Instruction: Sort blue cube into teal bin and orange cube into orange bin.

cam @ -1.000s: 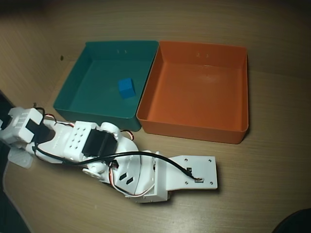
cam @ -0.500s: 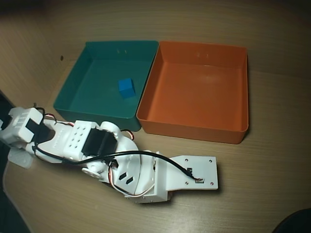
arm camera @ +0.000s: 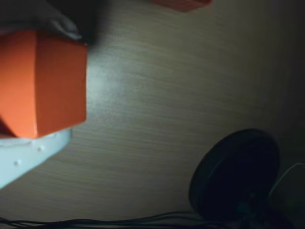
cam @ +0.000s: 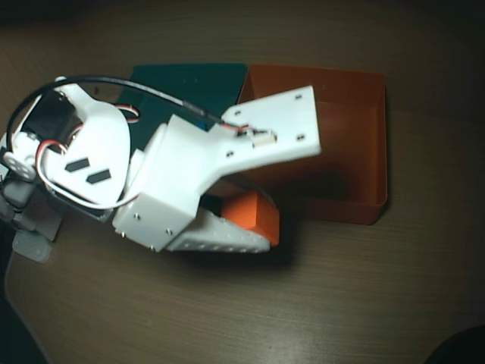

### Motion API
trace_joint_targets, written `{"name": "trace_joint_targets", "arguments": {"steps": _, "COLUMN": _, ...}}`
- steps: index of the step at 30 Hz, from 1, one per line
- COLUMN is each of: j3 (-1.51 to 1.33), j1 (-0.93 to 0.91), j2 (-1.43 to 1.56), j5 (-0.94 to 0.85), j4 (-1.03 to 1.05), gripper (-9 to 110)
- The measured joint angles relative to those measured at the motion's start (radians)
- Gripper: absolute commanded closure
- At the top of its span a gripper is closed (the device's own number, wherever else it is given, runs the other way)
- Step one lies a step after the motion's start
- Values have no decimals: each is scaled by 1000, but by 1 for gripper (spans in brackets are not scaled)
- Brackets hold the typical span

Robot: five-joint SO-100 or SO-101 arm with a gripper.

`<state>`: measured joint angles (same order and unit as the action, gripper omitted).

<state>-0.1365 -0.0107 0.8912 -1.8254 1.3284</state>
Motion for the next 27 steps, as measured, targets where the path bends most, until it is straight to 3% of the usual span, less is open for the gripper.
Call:
{"name": "trace_joint_targets", "arguments": {"steps": 17, "j3": 17, "j1": 410, "j2": -23, "j5": 0, "j4": 0, "gripper": 107}}
{"name": "trace_joint_targets", "arguments": {"steps": 27, "j3": 207, "j1": 459, "j2": -291, "j5": 0, "j4": 2, "gripper": 107}}
